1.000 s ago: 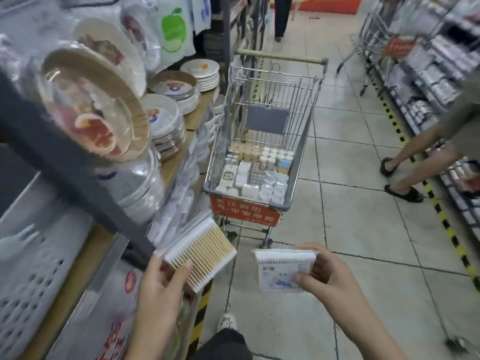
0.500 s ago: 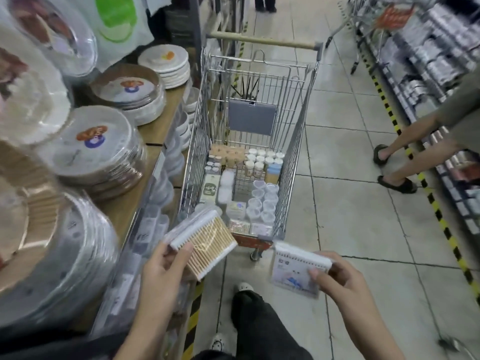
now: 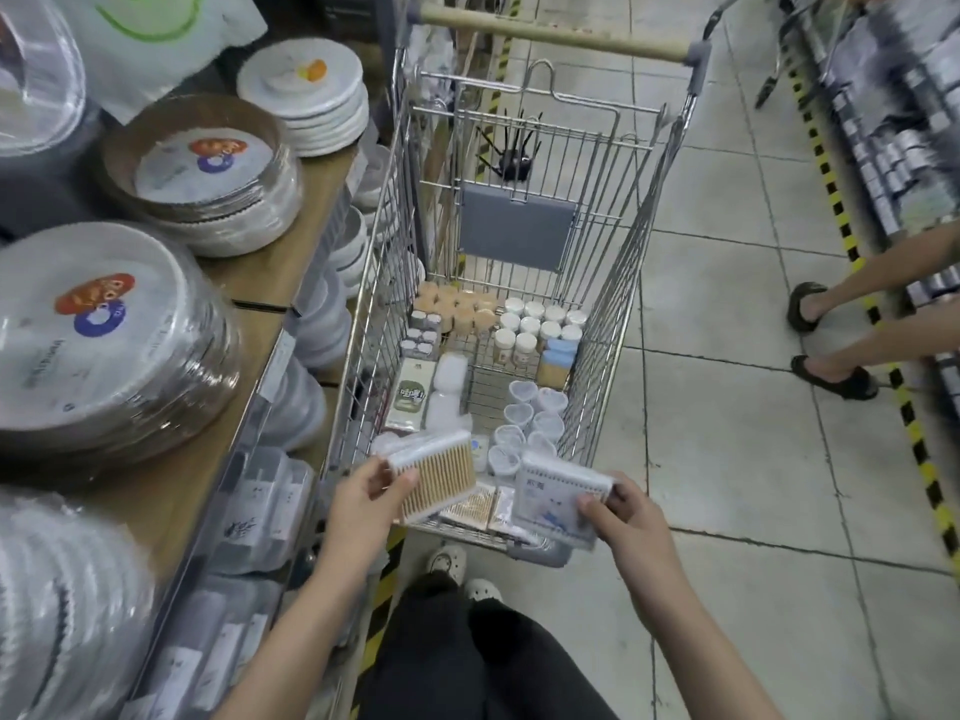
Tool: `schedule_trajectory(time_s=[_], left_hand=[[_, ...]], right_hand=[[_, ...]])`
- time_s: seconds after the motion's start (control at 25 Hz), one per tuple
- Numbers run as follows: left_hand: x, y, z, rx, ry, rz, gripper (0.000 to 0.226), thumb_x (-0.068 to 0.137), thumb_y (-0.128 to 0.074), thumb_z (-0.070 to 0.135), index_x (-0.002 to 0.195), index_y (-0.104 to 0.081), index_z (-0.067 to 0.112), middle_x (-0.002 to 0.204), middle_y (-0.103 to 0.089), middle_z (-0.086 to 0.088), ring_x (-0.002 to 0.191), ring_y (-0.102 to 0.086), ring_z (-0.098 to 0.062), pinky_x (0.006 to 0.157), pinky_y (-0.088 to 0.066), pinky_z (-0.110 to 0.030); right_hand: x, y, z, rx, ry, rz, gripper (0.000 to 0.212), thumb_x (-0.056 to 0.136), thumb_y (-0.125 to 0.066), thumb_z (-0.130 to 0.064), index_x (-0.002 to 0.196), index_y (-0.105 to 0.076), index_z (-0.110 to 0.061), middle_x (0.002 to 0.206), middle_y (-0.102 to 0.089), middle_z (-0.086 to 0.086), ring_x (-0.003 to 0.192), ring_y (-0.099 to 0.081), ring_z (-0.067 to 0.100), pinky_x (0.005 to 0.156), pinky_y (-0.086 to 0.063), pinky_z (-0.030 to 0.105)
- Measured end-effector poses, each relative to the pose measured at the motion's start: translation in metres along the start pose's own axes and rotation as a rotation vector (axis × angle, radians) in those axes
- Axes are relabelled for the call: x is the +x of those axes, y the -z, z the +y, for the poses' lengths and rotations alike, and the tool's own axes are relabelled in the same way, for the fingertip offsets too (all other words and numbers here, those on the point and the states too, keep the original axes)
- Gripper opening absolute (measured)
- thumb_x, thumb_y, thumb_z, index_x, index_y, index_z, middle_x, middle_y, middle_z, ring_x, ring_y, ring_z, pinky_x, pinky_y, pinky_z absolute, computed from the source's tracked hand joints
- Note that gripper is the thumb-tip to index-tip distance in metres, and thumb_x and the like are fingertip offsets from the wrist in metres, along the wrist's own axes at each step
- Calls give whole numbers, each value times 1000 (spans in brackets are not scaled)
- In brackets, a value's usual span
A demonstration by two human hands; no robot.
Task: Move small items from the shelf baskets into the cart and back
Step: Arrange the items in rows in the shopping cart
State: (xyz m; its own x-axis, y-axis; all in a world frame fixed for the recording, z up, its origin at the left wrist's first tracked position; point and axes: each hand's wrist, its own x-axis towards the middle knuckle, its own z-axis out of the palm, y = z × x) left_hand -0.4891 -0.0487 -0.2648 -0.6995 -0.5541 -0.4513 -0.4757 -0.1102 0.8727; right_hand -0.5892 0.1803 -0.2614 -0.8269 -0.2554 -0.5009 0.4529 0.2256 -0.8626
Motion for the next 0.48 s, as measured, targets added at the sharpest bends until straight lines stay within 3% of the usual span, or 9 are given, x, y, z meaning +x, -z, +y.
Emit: schedule_trajectory(time_s=[0.12, 0.32, 0.48], left_hand=[[41, -8, -24, 54, 77, -60, 16, 91, -58, 6, 92, -63, 21, 96, -69, -5, 96, -66, -26, 81, -54, -37], [99, -32, -73, 357, 169, -176, 5, 94, -55, 13, 94, -61, 14, 91, -67, -3, 88, -65, -23, 81, -55, -46], [135, -56, -113, 588, 239, -238, 12, 93, -57, 15, 103, -59, 10, 100, -65, -9, 92, -60, -24, 83, -50, -36]], right_hand=[[30, -20, 13, -26, -48, 40, 17, 90, -56, 1, 104, -60, -9, 95, -70, 7, 86, -68, 15, 59, -51, 16], [90, -56, 59, -314, -148, 72, 11, 94, -51, -4, 95, -53, -15, 97, -63, 6, 88, -64, 21, 77, -56, 41], [119, -74, 98, -491, -332, 183, 14, 95, -43, -4, 107, -49, -10, 95, -56, 4, 81, -53, 20, 70, -44, 28]])
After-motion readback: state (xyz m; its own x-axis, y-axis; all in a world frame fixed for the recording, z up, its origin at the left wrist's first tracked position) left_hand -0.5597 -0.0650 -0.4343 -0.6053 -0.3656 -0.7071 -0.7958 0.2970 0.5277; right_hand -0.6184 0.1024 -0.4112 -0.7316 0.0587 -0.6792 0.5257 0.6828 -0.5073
